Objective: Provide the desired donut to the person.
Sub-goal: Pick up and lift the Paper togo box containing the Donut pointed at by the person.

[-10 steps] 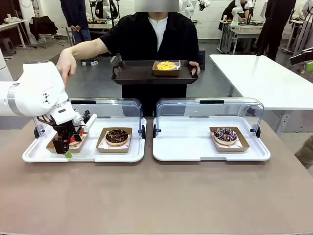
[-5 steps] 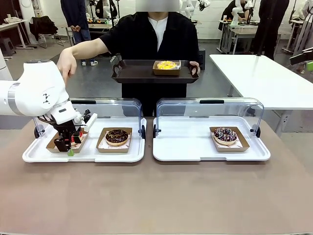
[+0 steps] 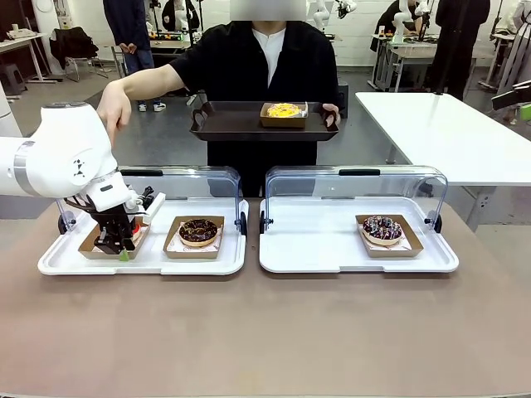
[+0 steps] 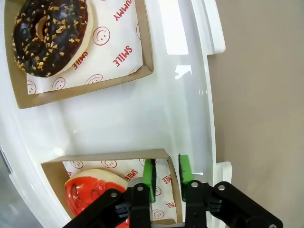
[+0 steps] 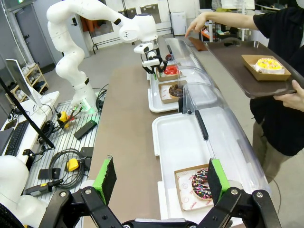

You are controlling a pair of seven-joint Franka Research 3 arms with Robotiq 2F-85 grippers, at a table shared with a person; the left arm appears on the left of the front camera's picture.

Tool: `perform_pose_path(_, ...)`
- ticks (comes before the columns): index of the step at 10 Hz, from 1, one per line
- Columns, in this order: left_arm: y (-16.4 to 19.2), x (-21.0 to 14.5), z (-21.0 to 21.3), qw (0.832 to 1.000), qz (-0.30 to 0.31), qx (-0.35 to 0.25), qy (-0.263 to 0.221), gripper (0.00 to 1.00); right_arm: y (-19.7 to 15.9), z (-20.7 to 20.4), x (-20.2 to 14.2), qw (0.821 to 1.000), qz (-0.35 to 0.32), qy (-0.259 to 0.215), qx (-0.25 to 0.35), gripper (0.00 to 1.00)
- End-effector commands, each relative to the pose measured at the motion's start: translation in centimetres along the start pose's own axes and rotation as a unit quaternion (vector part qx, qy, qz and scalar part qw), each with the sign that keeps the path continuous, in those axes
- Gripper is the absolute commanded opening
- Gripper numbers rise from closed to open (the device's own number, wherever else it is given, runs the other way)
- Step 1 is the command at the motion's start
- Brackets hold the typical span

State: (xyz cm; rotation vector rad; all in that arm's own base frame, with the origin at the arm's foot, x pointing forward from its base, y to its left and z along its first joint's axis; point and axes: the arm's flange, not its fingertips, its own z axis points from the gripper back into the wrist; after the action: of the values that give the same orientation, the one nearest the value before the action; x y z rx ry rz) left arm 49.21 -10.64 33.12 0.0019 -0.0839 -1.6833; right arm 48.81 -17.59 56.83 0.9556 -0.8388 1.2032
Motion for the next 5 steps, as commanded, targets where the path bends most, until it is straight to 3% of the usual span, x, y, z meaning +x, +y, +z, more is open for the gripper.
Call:
perform_pose_path(1, 0.12, -0.02, -0.32, 1.000, 0.002, -0.001, 0.017, 0.09, 0.00, -0.08, -0.14, 1.000, 0.000, -0.001, 0.001, 1.00)
perform_pose_path(2, 0.08, -0.03, -0.34, 1.000, 0.002, -0.004, 0.017, 0.00, 0.00, -0.08, -0.14, 1.000, 0.000, -0.001, 0.001, 1.00)
perform_pose_path(5, 0.04, -0.07, -0.28, 1.000, 0.006, -0.007, 0.019, 0.00, 0.00, -0.08, -0.14, 1.000, 0.000, -0.001, 0.001, 1.00)
